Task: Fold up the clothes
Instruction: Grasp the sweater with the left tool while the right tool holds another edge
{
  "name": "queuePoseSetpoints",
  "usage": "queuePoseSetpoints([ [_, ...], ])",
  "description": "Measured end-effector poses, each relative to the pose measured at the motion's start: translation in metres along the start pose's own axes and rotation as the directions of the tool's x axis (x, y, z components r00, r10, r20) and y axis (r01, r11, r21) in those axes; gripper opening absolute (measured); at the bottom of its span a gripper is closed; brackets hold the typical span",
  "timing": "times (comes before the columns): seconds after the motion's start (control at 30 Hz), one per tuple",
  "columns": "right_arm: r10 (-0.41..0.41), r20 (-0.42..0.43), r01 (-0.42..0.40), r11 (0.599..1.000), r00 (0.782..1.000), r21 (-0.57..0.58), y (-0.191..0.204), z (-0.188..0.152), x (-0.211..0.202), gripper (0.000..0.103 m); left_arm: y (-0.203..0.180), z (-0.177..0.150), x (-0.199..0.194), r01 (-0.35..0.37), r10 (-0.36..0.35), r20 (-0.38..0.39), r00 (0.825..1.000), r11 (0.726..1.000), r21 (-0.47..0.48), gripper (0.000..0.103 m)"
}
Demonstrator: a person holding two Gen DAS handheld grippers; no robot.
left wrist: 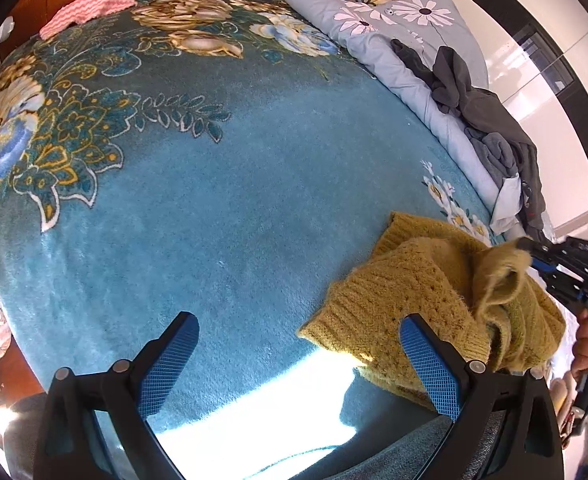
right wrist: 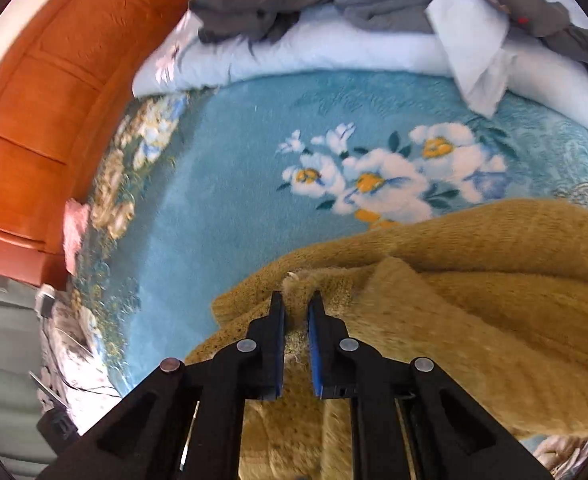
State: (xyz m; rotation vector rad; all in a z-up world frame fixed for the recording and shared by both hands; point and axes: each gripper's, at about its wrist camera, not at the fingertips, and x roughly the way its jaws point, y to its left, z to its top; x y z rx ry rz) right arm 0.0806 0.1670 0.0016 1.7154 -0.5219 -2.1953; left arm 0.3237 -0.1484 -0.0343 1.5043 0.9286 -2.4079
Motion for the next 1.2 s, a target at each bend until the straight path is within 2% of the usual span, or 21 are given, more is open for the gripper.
queuePoseSetpoints([
  [0.1, 0.055, 0.146, -0.067, 0.995, 0.988, 0.078, -0.038, -0.007, -0.063, 0.011, 0.004, -0.004, 0.004, 0.054, -0.056, -0.031, 0.998, 0.997, -0.059, 0.102],
  [0.17, 0.066, 0.244, -0.099, 0.987, 0.967, 0.123, -0.060, -0.015, -0.102, 0.011, 0.004, -0.007, 0.008, 0.090, -0.095, -0.052, 0.994, 0.992, -0.089, 0.102],
  [0.27, 0.071, 0.259, -0.116, 0.980, 0.963, 0.162, -0.080, -0.032, -0.108, 0.011, 0.005, -0.011, 0.012, 0.158, -0.171, -0.072, 0.983, 0.975, -0.155, 0.102],
  [0.4, 0.076, 0.275, -0.137, 0.967, 0.959, 0.213, -0.105, -0.055, -0.116, 0.011, 0.002, -0.015, 0.016, 0.246, -0.276, -0.087, 0.957, 0.934, -0.260, 0.102],
  [0.57, 0.080, 0.294, -0.165, 0.947, 0.952, 0.274, -0.137, -0.084, -0.124, 0.011, -0.019, -0.011, 0.013, 0.272, -0.308, -0.117, 0.944, 0.929, -0.249, 0.102],
  [0.67, 0.085, 0.291, -0.163, 0.953, 0.953, 0.256, -0.132, -0.085, -0.121, 0.011, -0.036, -0.006, 0.022, 0.287, -0.336, -0.160, 0.928, 0.920, -0.268, 0.102],
  [0.7, 0.086, 0.290, -0.162, 0.955, 0.953, 0.249, -0.130, -0.085, -0.119, 0.011, -0.043, -0.003, 0.026, 0.280, -0.333, -0.178, 0.926, 0.923, -0.265, 0.102],
  [0.8, 0.094, 0.293, -0.164, 0.960, 0.952, 0.227, -0.125, -0.083, -0.122, 0.011, -0.060, 0.002, 0.040, 0.213, -0.273, -0.230, 0.934, 0.943, -0.254, 0.100],
  [0.9, 0.093, 0.289, -0.157, 0.966, 0.953, 0.207, -0.125, -0.086, -0.124, 0.011, -0.070, 0.000, 0.053, 0.137, -0.217, -0.294, 0.931, 0.953, -0.271, 0.089],
  [0.93, 0.092, 0.290, -0.155, 0.967, 0.953, 0.203, -0.126, -0.087, -0.125, 0.011, -0.072, -0.002, 0.055, 0.115, -0.202, -0.308, 0.930, 0.954, -0.277, 0.088],
  [1.07, 0.106, 0.290, -0.172, 0.961, 0.951, 0.214, -0.132, -0.095, -0.127, 0.011, -0.065, -0.010, 0.048, 0.083, -0.154, -0.294, 0.943, 0.967, -0.241, 0.088],
  [1.13, 0.102, 0.283, -0.166, 0.963, 0.954, 0.212, -0.134, -0.098, -0.125, 0.011, -0.055, -0.015, 0.051, 0.048, -0.124, -0.320, 0.939, 0.970, -0.237, 0.088],
  [1.2, 0.105, 0.274, -0.169, 0.960, 0.956, 0.221, -0.138, -0.100, -0.122, 0.011, -0.044, -0.020, 0.055, 0.053, -0.149, -0.331, 0.932, 0.958, -0.283, 0.088],
])
